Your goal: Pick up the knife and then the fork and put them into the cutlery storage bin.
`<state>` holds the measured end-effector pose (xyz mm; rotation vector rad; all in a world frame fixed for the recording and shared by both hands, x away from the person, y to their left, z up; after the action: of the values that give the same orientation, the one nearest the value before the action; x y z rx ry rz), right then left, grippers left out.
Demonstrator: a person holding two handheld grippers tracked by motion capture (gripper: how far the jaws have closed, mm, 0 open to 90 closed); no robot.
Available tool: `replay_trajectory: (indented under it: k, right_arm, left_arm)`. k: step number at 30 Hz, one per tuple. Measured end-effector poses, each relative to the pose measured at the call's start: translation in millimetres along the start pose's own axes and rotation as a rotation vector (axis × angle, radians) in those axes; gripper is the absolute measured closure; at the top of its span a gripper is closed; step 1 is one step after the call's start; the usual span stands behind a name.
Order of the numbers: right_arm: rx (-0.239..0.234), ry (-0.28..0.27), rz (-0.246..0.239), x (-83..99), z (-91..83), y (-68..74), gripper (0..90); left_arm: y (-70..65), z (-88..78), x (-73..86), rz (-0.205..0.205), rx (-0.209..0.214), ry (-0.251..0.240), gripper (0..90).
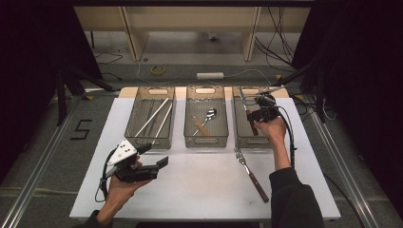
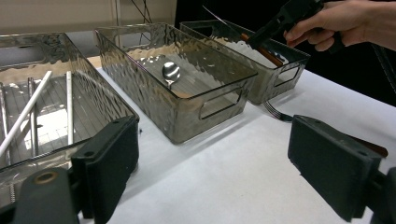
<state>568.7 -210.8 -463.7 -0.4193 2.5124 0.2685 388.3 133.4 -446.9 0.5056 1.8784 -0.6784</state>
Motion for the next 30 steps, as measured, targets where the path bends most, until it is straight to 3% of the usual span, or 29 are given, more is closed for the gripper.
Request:
replay_trajectory:
  k: [9, 10, 11, 13, 15, 19, 22, 27, 30]
  right_arm:
    - [0.004, 0.028, 0.027, 5.4, 11.6, 2.7, 76.6]
    - [-0.015, 0.037, 0.035, 6.9, 13.3, 4.3, 76.0]
    - [-0.022, 0.037, 0.032, 7.5, 14.2, 4.7, 74.7]
    - [-0.037, 0.027, 0.049, 7.4, 14.0, 5.2, 63.2]
    - [-0.051, 0.033, 0.044, 7.7, 12.0, 6.5, 59.7]
    - [-0.065, 0.007, 0.000, 7.3, -2.0, 8.6, 52.7]
    - [-0.076, -0.006, -0.063, 10.3, -15.3, 13.8, 47.1]
    - [-0.113, -0.030, -0.197, 29.2, -45.4, 36.5, 43.4]
    - [-0.122, -0.040, -0.254, 45.1, -60.1, 49.3, 42.7]
  left_arm:
    - [-0.3, 0.0, 0.0, 0.000, 0.000, 0.001, 15.8]
    - [-0.4, 0.0, 0.0, 0.000, 0.001, 0.001, 15.8]
    - [-0.3, 0.0, 0.0, 0.000, 0.001, 0.001, 15.8]
    - [0.0, 0.0, 0.1, -0.001, 0.000, 0.001, 15.8]
    - [0.3, 0.1, 0.2, -0.001, -0.001, 0.001, 15.8]
    - [1.2, 0.1, 0.6, -0.003, -0.002, 0.003, 15.8]
    - [1.2, -0.4, 0.3, -0.002, -0.006, 0.001, 15.8]
    - [1.3, -0.6, 0.6, -0.005, -0.009, 0.001, 15.8]
    - [1.6, -0.5, 0.9, -0.004, -0.012, 0.004, 15.8]
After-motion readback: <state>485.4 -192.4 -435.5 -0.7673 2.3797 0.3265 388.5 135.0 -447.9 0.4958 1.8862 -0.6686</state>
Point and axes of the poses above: each handheld gripper's, and its own axes: z roughly forward along the jaws, x roughly out of its underside, y roughly to its left, the point moved 8 cm from there along z, roughly forward along the jaws, and after that the axes turned 4 degrees about -z, right-handed, at the moved point
